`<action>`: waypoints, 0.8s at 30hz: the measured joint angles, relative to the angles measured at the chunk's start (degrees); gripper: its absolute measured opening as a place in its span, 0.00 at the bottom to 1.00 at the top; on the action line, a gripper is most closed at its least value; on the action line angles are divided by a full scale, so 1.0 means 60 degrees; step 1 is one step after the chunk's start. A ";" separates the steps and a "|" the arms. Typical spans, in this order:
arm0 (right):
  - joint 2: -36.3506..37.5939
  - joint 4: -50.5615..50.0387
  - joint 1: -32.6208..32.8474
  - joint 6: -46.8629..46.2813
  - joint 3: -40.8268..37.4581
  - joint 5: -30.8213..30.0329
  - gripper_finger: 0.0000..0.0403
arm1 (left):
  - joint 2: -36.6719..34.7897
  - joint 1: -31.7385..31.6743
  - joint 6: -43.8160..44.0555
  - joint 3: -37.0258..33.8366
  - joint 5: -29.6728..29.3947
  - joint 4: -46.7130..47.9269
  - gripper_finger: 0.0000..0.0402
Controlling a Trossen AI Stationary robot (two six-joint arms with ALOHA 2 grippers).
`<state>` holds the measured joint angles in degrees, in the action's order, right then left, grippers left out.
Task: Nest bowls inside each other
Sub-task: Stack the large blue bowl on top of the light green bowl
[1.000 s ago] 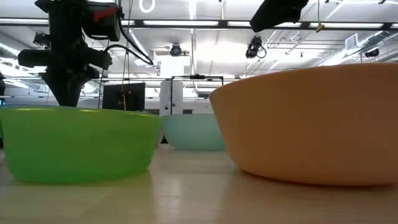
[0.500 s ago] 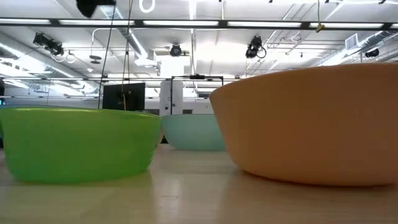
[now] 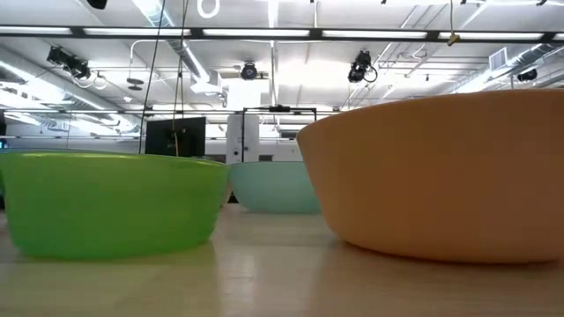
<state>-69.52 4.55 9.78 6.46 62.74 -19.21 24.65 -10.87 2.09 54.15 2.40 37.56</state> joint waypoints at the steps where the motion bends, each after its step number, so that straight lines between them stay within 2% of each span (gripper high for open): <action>1: -0.0064 0.0283 -0.0129 -0.0033 0.0000 0.0451 0.36 | 0.0007 0.0000 0.0003 -0.0003 0.0095 -0.0008 0.34; 3: -0.0135 0.0622 -0.0266 0.0099 -0.0004 0.0318 0.36 | 0.0007 0.0000 0.0011 -0.0003 0.0243 0.0007 0.34; 7: -0.0109 0.0766 -0.0404 -0.0417 0.0000 -0.0910 0.36 | 0.0007 0.0000 0.0015 -0.0003 0.0374 0.0000 0.34; 14: -0.0120 0.0631 -0.0765 -0.1552 0.0000 -0.1010 0.36 | 0.0033 0.0000 0.0539 -0.0003 0.0387 -0.0188 0.34; 20: -0.0294 0.0728 -0.0924 -0.1605 0.0000 -0.0035 0.36 | 0.0043 0.0000 0.0662 -0.0003 0.0367 -0.0080 0.34; 24: -0.1145 0.1020 -0.1474 -0.2926 0.0007 0.1836 0.36 | 0.0051 0.0000 0.0543 -0.0003 0.0358 -0.0094 0.34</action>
<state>-76.39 10.67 0.94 -11.10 62.78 -8.19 24.95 -10.87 5.34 54.13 4.54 37.00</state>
